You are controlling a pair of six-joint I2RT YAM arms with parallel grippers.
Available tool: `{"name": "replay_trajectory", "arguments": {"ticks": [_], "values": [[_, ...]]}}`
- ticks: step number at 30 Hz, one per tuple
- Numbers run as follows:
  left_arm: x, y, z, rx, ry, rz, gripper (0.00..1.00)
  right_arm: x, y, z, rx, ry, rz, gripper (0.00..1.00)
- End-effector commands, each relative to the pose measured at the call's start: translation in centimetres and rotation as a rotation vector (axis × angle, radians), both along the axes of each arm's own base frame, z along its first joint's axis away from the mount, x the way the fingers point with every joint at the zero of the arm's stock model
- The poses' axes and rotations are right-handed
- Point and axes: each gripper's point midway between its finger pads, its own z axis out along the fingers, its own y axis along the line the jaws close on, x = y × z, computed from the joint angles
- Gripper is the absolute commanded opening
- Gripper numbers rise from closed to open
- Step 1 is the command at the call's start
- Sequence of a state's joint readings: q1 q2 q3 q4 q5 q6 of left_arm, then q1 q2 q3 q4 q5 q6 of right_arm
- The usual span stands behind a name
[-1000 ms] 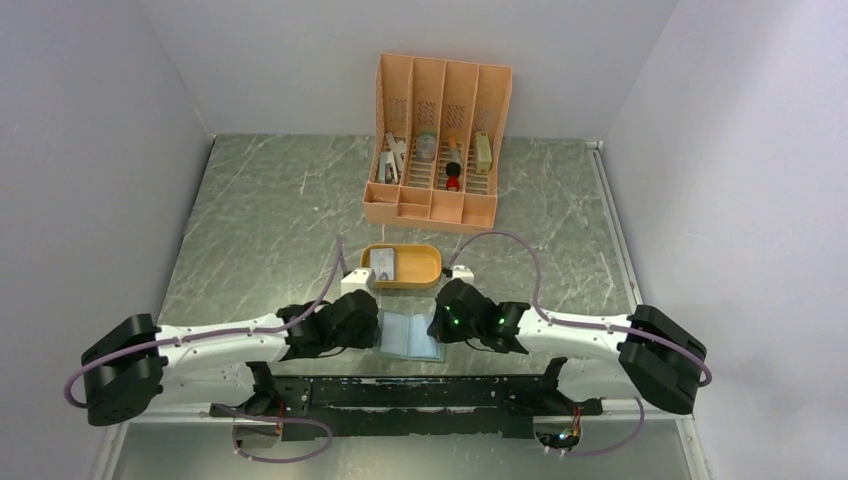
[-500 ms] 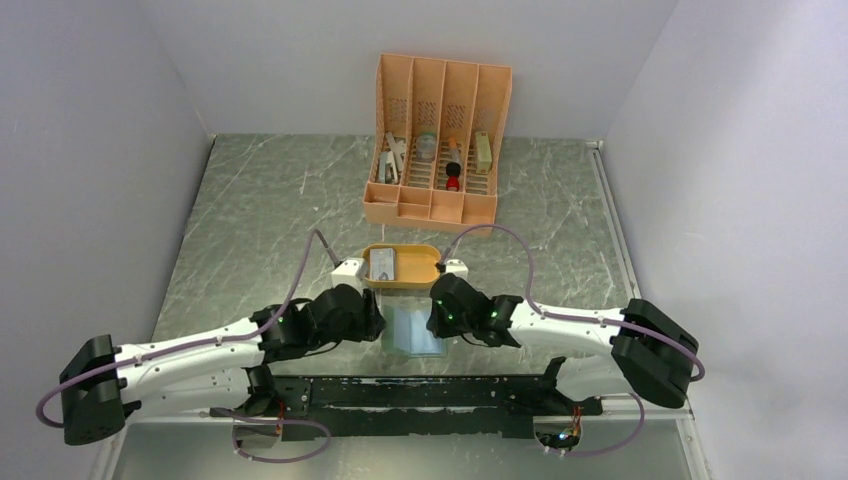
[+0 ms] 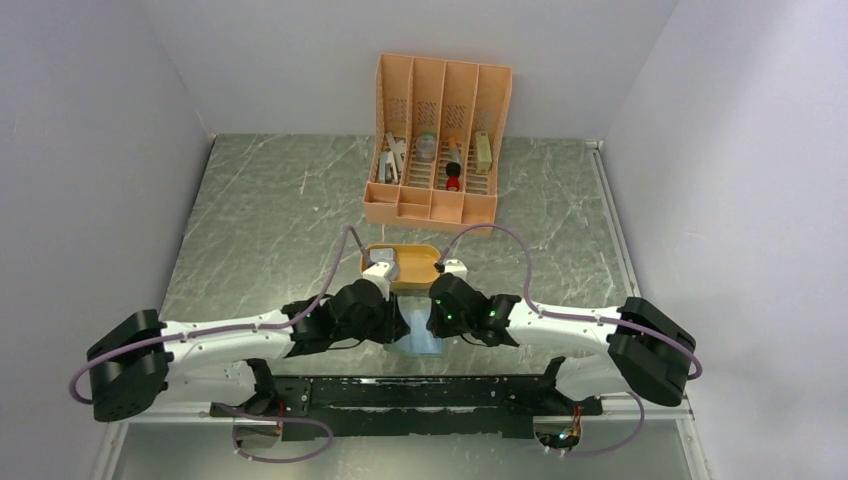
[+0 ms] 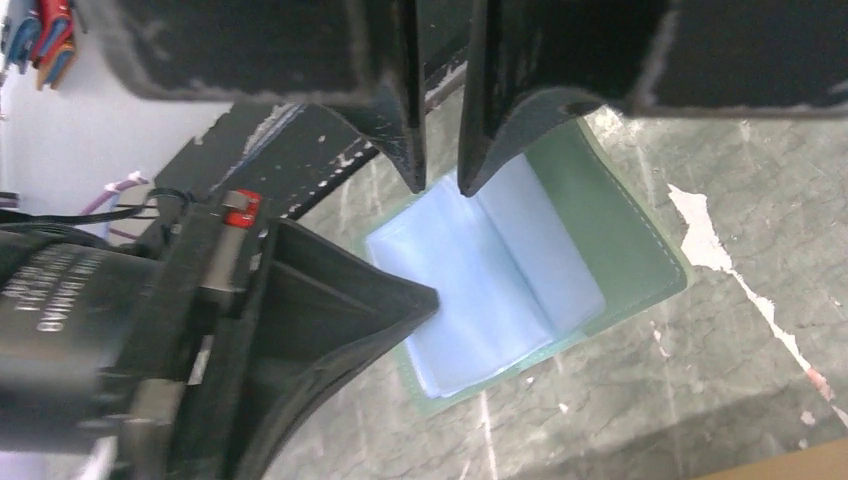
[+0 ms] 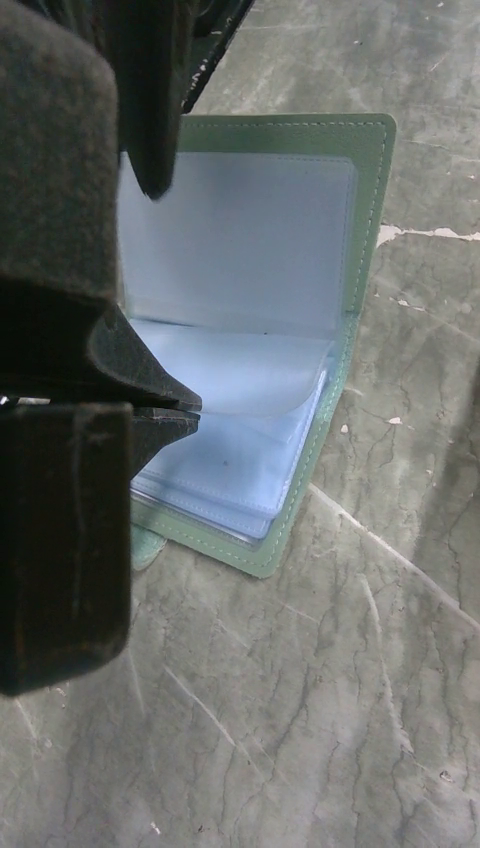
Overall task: Put the credit cards into the card holder
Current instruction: Open the card holder at the center of the board.
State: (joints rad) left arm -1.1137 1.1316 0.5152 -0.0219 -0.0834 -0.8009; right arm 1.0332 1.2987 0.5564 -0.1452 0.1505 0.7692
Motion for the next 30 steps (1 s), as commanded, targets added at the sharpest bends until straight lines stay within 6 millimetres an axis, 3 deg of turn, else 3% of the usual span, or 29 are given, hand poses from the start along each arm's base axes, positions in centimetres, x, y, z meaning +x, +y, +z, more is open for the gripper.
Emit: {"name": "replay_trajectory", "arguments": {"ticks": [1,7,14,24,30], "values": [[0.1,0.5,-2.3,0.047,0.016,0.025,0.19,0.4,-0.7,0.0,-0.022,-0.012,-0.029,0.00],[0.0,2.8,-5.1,0.104,0.035,0.094,0.06,-0.4,-1.9,-0.5,-0.032,0.012,-0.055,0.02],[-0.2,3.5,-6.3,0.122,0.054,0.114,0.05,-1.0,-2.6,-0.7,-0.029,0.033,-0.075,0.24],[-0.1,3.1,-5.9,0.102,0.054,0.115,0.05,-0.7,-2.1,3.1,0.034,-0.002,-0.073,0.35],[-0.1,3.0,-5.5,0.094,0.052,0.117,0.05,-1.5,0.5,6.4,0.124,-0.019,0.009,0.36]]}}
